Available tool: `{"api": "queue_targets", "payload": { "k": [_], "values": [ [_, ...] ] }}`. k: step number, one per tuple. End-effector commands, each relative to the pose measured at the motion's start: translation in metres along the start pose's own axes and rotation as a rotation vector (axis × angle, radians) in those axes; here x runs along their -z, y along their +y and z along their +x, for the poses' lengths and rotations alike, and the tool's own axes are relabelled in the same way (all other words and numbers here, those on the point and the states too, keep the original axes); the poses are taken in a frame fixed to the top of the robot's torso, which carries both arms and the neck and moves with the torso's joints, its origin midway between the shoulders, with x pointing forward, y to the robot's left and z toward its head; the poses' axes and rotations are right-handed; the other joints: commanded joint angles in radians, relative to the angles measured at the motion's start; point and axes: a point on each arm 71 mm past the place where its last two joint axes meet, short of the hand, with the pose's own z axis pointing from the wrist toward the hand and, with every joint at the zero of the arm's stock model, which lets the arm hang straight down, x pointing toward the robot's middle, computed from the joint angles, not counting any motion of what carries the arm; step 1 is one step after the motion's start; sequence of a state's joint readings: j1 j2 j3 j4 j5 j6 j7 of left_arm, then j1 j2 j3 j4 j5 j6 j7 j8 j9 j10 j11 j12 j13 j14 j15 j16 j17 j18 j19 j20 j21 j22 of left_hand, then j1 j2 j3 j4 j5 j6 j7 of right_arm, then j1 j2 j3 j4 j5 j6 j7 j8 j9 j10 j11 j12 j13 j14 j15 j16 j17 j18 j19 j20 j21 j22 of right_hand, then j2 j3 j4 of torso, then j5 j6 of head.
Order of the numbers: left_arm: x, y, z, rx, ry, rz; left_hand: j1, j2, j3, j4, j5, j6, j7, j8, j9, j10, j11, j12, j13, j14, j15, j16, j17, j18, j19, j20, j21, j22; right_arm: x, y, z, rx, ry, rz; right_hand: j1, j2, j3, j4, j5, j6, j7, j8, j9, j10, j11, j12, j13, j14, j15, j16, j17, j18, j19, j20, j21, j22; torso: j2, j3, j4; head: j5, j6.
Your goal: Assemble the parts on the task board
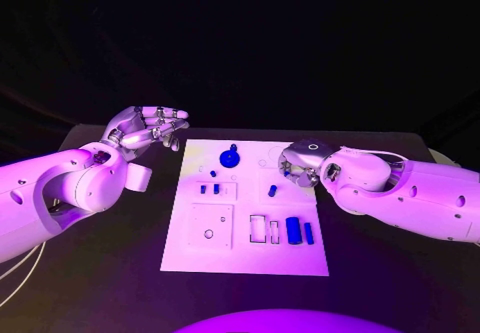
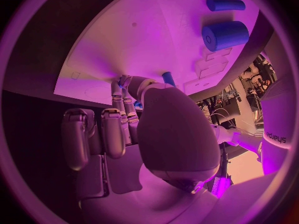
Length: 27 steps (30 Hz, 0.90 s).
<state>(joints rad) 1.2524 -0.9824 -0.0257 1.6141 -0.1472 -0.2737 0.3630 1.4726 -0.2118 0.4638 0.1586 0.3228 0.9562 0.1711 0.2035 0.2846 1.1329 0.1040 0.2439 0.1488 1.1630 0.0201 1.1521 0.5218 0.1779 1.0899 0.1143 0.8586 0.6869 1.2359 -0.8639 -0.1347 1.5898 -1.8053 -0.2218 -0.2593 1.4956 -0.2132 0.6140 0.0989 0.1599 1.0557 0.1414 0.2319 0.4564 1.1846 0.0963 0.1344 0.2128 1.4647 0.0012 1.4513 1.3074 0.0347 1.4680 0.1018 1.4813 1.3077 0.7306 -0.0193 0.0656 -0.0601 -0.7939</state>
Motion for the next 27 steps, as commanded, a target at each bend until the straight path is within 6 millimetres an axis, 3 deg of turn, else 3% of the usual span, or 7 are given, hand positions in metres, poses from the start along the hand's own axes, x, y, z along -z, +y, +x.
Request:
{"api": "queue_targets", "payload": {
  "k": [1,13,27],
  "values": [
    [0.0,-0.001,0.002,0.008,0.004,0.0,0.007,0.0,0.004,-0.003,0.006,-0.002,0.005,0.004,-0.001,-0.007,-0.003,0.004,0.001,-0.009,0.001,-0.007,-0.002,0.007,0.0,-0.007,-0.003,-0.001,0.002,-0.002,0.003,0.039,-0.021,0.026,0.002,0.005,0.001,-0.007,0.007,0.008,-0.002,0.007,0.002,0.036,-0.027,0.001,0.005,0.051,-0.009,-0.005,0.0,-0.016,0.064,-0.006,0.01,0.224,-0.001,-0.0003,-0.0004,-0.003,0.001],
    [-0.001,0.0,0.003,0.009,0.007,0.003,0.007,-0.001,0.004,-0.003,0.006,-0.003,0.005,0.004,-0.001,-0.009,-0.002,0.005,0.002,-0.009,0.002,-0.007,-0.002,0.007,0.0,-0.007,-0.003,-0.001,0.009,-0.002,-0.008,-0.006,-0.18,0.014,-0.025,0.004,-0.001,-0.017,-0.001,0.02,-0.006,0.011,0.006,0.049,-0.031,-0.002,0.008,0.051,-0.012,-0.008,-0.007,-0.024,0.081,-0.008,0.045,0.242,0.0,0.0005,0.0003,-0.006,0.006],
    [-0.003,0.001,0.001,0.007,0.001,0.002,0.006,-0.001,0.004,-0.003,0.005,-0.004,0.006,0.003,-0.002,-0.011,-0.001,0.006,0.002,-0.01,0.002,-0.008,-0.003,0.007,0.0,-0.006,-0.004,-0.001,0.023,0.004,-0.019,-0.076,-0.251,-0.012,-0.037,0.004,-0.003,-0.018,-0.007,0.023,-0.007,0.012,0.007,0.052,-0.033,-0.005,0.008,0.051,-0.013,-0.007,-0.007,-0.026,0.085,-0.009,0.053,0.245,0.0,0.0,-0.0016,-0.011,0.009]
  ]
}}
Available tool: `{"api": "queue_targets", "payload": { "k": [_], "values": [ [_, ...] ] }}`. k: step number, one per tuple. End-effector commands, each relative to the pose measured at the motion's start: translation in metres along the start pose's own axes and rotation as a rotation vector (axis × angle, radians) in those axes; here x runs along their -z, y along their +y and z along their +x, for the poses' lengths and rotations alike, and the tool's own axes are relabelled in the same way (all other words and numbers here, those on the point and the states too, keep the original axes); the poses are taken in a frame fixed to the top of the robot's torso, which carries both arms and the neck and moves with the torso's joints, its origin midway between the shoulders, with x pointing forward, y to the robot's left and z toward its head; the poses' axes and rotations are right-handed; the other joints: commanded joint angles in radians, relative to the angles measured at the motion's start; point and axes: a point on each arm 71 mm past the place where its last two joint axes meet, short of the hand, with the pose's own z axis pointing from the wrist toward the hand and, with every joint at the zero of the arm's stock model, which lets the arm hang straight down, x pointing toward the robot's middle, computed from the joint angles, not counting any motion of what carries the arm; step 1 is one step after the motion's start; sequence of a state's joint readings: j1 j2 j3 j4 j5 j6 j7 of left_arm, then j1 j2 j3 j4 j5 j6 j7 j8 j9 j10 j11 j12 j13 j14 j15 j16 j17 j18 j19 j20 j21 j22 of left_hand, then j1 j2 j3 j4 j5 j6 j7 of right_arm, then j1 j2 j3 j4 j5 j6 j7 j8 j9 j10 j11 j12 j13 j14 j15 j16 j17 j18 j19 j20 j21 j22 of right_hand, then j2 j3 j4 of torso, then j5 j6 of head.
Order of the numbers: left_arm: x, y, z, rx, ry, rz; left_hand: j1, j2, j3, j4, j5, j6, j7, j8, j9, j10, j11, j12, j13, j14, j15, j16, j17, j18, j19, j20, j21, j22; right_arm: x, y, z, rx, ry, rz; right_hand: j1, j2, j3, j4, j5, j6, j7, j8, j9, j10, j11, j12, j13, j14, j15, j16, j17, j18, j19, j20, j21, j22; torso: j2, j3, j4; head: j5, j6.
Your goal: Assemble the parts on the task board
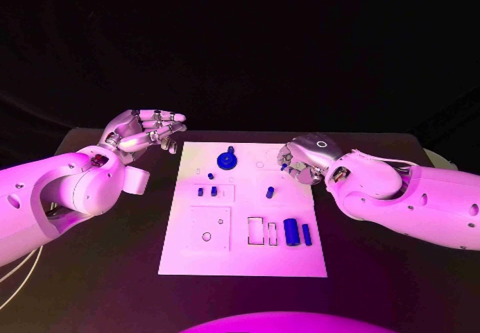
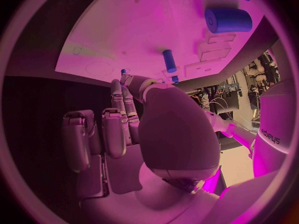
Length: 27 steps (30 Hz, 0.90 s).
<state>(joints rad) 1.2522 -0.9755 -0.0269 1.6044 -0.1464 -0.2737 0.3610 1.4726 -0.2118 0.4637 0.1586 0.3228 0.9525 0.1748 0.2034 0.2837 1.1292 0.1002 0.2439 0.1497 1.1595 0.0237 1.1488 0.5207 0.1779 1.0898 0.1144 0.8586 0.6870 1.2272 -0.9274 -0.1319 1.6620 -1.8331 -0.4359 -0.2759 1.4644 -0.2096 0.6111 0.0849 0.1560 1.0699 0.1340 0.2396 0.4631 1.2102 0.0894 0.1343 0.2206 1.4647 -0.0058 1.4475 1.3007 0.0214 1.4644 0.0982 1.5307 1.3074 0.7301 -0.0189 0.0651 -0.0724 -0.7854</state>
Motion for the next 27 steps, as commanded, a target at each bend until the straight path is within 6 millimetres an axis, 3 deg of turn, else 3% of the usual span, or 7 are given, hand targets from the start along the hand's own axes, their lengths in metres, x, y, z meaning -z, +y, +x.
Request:
{"api": "queue_targets", "payload": {
  "k": [1,8,17,21,27],
  "values": [
    [-0.001,0.0,0.001,0.007,0.003,0.006,0.006,-0.001,0.004,-0.003,0.005,0.0,0.003,0.004,-0.001,-0.007,0.003,0.006,0.001,-0.006,-0.001,-0.004,-0.002,0.007,0.0,-0.007,-0.004,-0.001,0.003,0.009,-0.006,-0.041,-0.043,-0.018,-0.007,0.001,0.0,-0.004,-0.003,0.01,0.0,0.005,0.001,0.027,-0.026,-0.005,0.001,0.051,-0.006,-0.004,-0.001,-0.012,0.088,-0.005,0.004,0.246,0.0,-0.0004,-0.0012,0.002,0.0],
    [-0.002,0.0,0.002,0.01,0.005,0.006,0.006,-0.001,0.004,-0.003,0.005,0.0,0.003,0.004,-0.001,-0.007,0.003,0.006,0.001,-0.006,-0.001,-0.004,-0.002,0.007,0.0,-0.007,-0.004,-0.001,0.004,0.039,-0.011,-0.097,-0.052,-0.087,-0.011,0.001,-0.001,-0.004,-0.005,0.01,-0.001,0.005,0.001,0.027,-0.026,-0.007,0.001,0.051,-0.006,-0.004,-0.003,-0.012,0.088,-0.005,0.004,0.246,0.001,-0.0012,0.0027,0.012,0.001],
    [-0.004,0.001,0.004,0.012,0.005,0.006,0.006,-0.001,0.004,-0.003,0.005,0.0,0.003,0.004,-0.001,-0.007,0.003,0.006,0.001,-0.006,-0.001,-0.004,-0.002,0.007,0.0,-0.007,-0.004,-0.001,-0.001,0.087,-0.009,-0.157,-0.049,-0.199,-0.013,0.002,-0.001,-0.003,-0.005,0.011,-0.001,0.005,0.001,0.027,-0.026,-0.007,0.001,0.05,-0.006,-0.005,-0.004,-0.012,0.088,-0.006,0.003,0.246,0.0,-0.0028,0.0016,0.053,-0.007],
    [-0.005,0.002,0.005,0.014,0.008,0.006,0.006,-0.001,0.004,-0.003,0.005,0.0,0.003,0.004,-0.001,-0.007,0.003,0.006,0.001,-0.006,-0.001,-0.004,-0.002,0.007,0.0,-0.007,-0.004,-0.001,-0.005,0.102,-0.003,-0.178,-0.034,-0.231,-0.014,0.003,-0.001,-0.003,-0.005,0.011,-0.001,0.005,0.001,0.027,-0.026,-0.008,0.001,0.05,-0.007,-0.005,-0.003,-0.012,0.088,-0.006,0.004,0.246,0.001,-0.0042,0.0013,0.063,-0.009],
    [-0.006,0.002,0.007,0.016,0.012,0.005,0.006,-0.001,0.004,-0.003,0.005,0.0,0.003,0.004,-0.001,-0.007,0.003,0.006,0.001,-0.006,-0.001,-0.004,-0.002,0.007,0.0,-0.007,-0.004,-0.001,-0.007,0.117,0.009,-0.201,0.002,-0.256,-0.018,0.006,-0.001,-0.003,-0.005,0.01,-0.001,0.004,0.002,0.027,-0.026,-0.01,0.001,0.05,-0.007,-0.005,-0.005,-0.012,0.088,-0.006,0.004,0.246,0.002,-0.0028,0.0011,0.077,-0.016]
  ]
}}
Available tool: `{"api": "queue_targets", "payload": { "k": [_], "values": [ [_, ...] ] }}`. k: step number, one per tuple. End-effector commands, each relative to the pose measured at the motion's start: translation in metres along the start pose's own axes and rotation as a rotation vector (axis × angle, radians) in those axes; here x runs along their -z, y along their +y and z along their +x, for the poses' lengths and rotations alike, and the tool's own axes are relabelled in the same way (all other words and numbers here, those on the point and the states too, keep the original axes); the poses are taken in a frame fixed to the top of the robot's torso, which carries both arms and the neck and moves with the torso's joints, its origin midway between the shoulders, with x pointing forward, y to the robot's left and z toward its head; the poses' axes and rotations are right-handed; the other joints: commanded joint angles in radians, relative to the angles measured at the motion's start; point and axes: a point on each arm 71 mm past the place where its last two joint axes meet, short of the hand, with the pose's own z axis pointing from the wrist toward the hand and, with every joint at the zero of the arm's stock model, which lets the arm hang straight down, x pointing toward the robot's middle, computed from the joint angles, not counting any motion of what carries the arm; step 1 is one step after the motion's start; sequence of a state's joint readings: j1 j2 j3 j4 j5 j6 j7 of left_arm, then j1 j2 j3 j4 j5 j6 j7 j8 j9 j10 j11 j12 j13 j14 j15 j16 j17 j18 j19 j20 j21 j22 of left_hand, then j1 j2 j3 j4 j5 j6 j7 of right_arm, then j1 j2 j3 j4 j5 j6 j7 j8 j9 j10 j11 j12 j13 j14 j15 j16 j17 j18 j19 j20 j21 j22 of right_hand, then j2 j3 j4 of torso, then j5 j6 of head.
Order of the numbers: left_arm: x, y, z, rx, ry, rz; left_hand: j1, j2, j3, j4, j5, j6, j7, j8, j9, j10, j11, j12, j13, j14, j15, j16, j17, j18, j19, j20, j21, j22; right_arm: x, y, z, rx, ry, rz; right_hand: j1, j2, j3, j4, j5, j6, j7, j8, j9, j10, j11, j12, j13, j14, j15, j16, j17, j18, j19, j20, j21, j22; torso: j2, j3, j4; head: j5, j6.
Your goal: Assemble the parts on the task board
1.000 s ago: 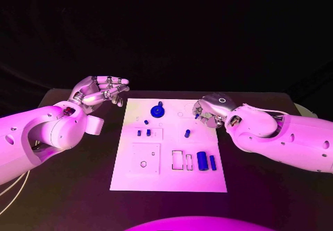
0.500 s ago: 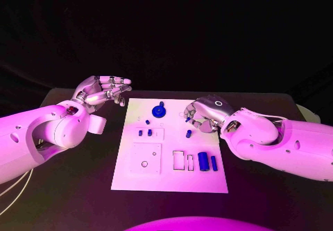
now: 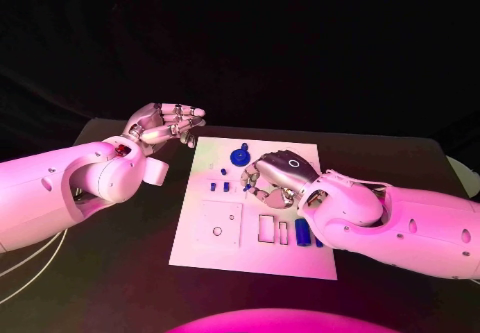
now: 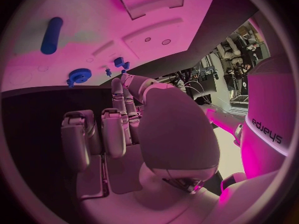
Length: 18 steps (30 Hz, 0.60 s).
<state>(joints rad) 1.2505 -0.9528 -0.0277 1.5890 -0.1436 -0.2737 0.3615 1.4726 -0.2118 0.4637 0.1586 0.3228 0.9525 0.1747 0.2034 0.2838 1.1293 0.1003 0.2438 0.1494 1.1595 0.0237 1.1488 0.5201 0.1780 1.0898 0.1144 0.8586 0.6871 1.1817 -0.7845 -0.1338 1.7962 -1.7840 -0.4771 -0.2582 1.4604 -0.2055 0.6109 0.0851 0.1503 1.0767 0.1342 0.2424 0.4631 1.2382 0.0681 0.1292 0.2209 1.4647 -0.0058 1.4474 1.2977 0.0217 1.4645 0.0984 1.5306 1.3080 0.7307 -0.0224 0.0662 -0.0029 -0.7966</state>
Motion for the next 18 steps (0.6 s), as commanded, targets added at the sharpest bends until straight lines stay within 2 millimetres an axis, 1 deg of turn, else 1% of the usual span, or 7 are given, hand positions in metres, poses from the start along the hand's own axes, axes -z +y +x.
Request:
{"api": "queue_targets", "payload": {
  "k": [1,3,4,6,9,14,18],
  "values": [
    [-0.001,-0.001,0.003,0.011,0.007,0.006,0.006,-0.001,0.004,-0.003,0.005,0.0,0.003,0.004,-0.001,-0.007,0.003,0.006,0.001,-0.006,-0.001,-0.004,-0.001,0.006,0.0,-0.007,-0.004,-0.001,-0.001,0.004,0.009,-0.014,0.03,-0.015,-0.015,0.003,0.0,-0.003,0.001,0.002,-0.001,0.001,0.002,-0.002,-0.004,-0.006,0.0,0.05,-0.007,-0.005,-0.001,-0.013,0.088,-0.006,0.003,0.245,0.002,0.0005,0.0005,0.009,-0.005],
    [-0.001,-0.001,0.003,0.011,0.009,0.006,0.005,-0.002,0.005,-0.004,0.005,-0.002,0.004,0.003,-0.001,-0.01,0.003,0.008,0.002,-0.007,0.0,-0.005,-0.002,0.006,-0.001,-0.006,-0.004,-0.001,-0.002,0.007,0.015,-0.023,0.042,-0.019,-0.015,0.003,0.0,-0.003,0.001,0.002,-0.001,0.001,0.002,-0.002,-0.004,-0.006,0.0,0.05,-0.007,-0.005,-0.001,-0.013,0.088,-0.006,0.003,0.245,0.002,0.0004,0.0005,0.012,-0.007],
    [-0.001,-0.001,0.003,0.012,0.009,0.006,0.005,-0.002,0.005,-0.004,0.005,-0.002,0.004,0.003,-0.001,-0.01,0.003,0.008,0.002,-0.007,0.0,-0.005,-0.002,0.006,-0.001,-0.006,-0.004,-0.001,-0.002,0.008,0.017,-0.026,0.046,-0.02,-0.015,0.003,0.0,-0.003,0.001,0.002,-0.001,0.001,0.002,-0.002,-0.004,-0.006,0.0,0.05,-0.007,-0.005,-0.001,-0.013,0.088,-0.006,0.003,0.245,0.002,-0.0002,-0.0001,0.017,-0.009],
    [-0.001,-0.001,0.003,0.012,0.009,0.006,0.005,-0.002,0.005,-0.004,0.005,-0.002,0.004,0.003,-0.001,-0.01,0.003,0.008,0.002,-0.007,0.0,-0.005,-0.002,0.006,-0.001,-0.006,-0.004,-0.001,-0.003,0.011,0.022,-0.035,0.056,-0.024,-0.017,0.003,-0.001,-0.003,0.0,0.001,0.0,0.001,0.002,-0.003,-0.004,-0.007,0.0,0.05,-0.006,-0.005,-0.001,-0.013,0.088,-0.006,0.003,0.245,0.002,0.0002,-0.0007,0.021,-0.012],
    [0.0,-0.001,0.003,0.012,0.009,0.006,0.005,-0.002,0.005,-0.004,0.005,-0.002,0.004,0.003,-0.001,-0.01,0.003,0.008,0.002,-0.007,0.0,-0.005,-0.002,0.006,-0.001,-0.006,-0.004,-0.001,-0.004,0.015,0.031,-0.048,0.07,-0.031,-0.017,0.003,-0.001,-0.003,0.0,0.001,0.0,0.001,0.002,-0.003,-0.004,-0.007,0.0,0.05,-0.006,-0.005,-0.001,-0.013,0.088,-0.006,0.003,0.245,0.002,0.0005,0.001,0.026,-0.017],
    [-0.001,-0.001,0.004,0.013,0.012,0.006,0.005,-0.002,0.005,-0.004,0.005,-0.002,0.004,0.003,-0.001,-0.01,0.003,0.008,0.002,-0.007,0.0,-0.005,-0.002,0.006,-0.001,-0.006,-0.004,-0.001,-0.006,0.021,0.042,-0.065,0.09,-0.038,-0.018,0.004,-0.001,-0.003,0.0,0.001,0.0,0.0,0.002,-0.003,-0.004,-0.008,0.0,0.05,-0.006,-0.005,-0.001,-0.013,0.088,-0.006,0.003,0.245,0.002,0.0006,0.0008,0.034,-0.021],
    [-0.001,-0.001,0.004,0.014,0.014,0.005,0.005,-0.002,0.005,-0.004,0.005,-0.002,0.004,0.003,-0.001,-0.01,0.003,0.008,0.002,-0.007,0.0,-0.005,-0.002,0.006,-0.001,-0.006,-0.004,-0.001,-0.008,0.022,0.047,-0.068,0.1,-0.039,-0.02,0.005,-0.001,-0.003,-0.001,0.0,0.0,0.0,0.002,-0.004,-0.004,-0.008,0.0,0.051,-0.006,-0.005,-0.001,-0.012,0.087,-0.006,0.002,0.245,0.001,0.0002,0.0009,0.038,-0.025]
  ]
}}
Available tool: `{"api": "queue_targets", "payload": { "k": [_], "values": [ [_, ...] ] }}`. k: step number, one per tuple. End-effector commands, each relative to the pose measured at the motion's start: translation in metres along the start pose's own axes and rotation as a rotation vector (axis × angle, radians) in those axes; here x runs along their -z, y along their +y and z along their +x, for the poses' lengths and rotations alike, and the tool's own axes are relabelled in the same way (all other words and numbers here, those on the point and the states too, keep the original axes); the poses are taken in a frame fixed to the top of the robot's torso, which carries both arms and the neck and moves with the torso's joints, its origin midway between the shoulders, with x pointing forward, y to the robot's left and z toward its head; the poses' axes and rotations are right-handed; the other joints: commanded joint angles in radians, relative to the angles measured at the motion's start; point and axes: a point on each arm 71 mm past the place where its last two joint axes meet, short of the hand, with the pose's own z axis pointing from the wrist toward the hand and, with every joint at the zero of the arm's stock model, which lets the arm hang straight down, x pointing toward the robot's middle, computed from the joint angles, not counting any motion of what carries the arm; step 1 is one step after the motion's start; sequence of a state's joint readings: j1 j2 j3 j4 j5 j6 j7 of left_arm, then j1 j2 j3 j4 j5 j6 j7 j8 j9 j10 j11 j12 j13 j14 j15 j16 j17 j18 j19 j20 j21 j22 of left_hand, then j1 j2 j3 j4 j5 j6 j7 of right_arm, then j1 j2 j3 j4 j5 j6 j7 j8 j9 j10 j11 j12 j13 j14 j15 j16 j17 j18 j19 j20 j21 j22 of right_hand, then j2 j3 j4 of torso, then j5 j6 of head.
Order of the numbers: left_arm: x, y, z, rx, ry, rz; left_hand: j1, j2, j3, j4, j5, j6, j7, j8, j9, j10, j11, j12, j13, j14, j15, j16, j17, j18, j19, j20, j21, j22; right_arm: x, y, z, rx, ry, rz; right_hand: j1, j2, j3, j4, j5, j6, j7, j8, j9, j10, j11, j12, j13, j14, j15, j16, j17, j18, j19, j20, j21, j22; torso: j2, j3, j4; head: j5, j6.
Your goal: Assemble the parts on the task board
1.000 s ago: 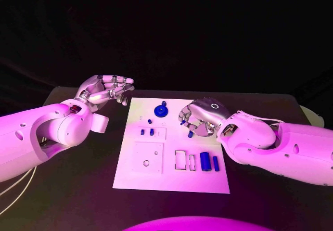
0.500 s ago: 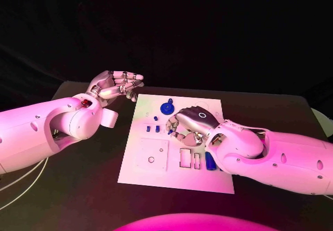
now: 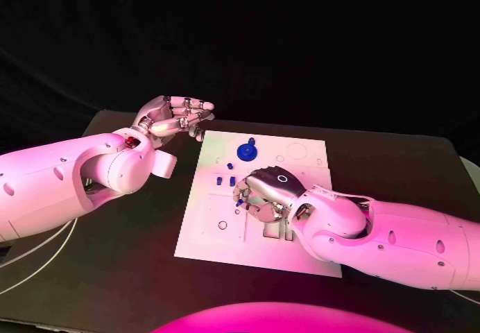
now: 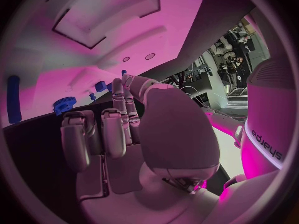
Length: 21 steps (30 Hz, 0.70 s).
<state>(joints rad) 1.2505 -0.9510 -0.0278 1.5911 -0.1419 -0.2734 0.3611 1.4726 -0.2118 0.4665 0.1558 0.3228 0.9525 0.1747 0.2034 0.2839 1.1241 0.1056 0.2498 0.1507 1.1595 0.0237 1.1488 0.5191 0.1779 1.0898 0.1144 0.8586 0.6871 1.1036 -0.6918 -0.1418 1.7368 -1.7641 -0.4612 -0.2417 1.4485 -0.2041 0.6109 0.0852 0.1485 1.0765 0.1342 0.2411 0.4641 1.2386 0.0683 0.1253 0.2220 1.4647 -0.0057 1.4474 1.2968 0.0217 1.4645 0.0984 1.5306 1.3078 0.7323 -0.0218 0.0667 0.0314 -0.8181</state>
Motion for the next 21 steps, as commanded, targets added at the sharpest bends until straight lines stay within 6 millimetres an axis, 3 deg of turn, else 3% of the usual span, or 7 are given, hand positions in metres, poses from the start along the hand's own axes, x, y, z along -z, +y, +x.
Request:
{"api": "queue_targets", "payload": {
  "k": [1,21],
  "values": [
    [-0.0004,-0.0008,0.0026,0.011,0.011,0.005,0.005,-0.002,0.002,-0.001,0.005,-0.002,0.004,0.003,-0.002,-0.005,-0.002,0.002,0.001,-0.007,0.0,-0.005,-0.001,0.006,-0.001,-0.006,-0.004,-0.001,-0.0011,0.0008,0.0042,0.004,0.025,-0.011,-0.008,0.004,0.0,-0.003,0.001,0.001,0.0,0.002,0.001,-0.004,-0.004,-0.004,-0.001,0.051,-0.006,-0.005,0.0,-0.012,0.087,-0.006,0.002,0.245,-0.001,-0.0007,0.0007,0.004,-0.004],
    [-0.0004,-0.0003,0.0008,0.009,0.007,0.001,0.005,-0.002,0.003,-0.002,0.005,-0.003,0.004,0.003,-0.002,-0.007,-0.002,0.003,0.001,-0.008,0.0,-0.005,-0.001,0.006,-0.001,-0.006,-0.005,-0.002,0.0003,-0.0006,0.0096,0.006,0.065,-0.007,-0.014,0.006,-0.002,-0.003,-0.005,-0.001,0.0,0.001,0.002,-0.005,-0.004,-0.008,-0.001,0.05,-0.006,-0.005,-0.002,-0.013,0.088,-0.006,0.003,0.245,-0.001,0.0023,-0.0007,0.009,-0.012]
  ]
}}
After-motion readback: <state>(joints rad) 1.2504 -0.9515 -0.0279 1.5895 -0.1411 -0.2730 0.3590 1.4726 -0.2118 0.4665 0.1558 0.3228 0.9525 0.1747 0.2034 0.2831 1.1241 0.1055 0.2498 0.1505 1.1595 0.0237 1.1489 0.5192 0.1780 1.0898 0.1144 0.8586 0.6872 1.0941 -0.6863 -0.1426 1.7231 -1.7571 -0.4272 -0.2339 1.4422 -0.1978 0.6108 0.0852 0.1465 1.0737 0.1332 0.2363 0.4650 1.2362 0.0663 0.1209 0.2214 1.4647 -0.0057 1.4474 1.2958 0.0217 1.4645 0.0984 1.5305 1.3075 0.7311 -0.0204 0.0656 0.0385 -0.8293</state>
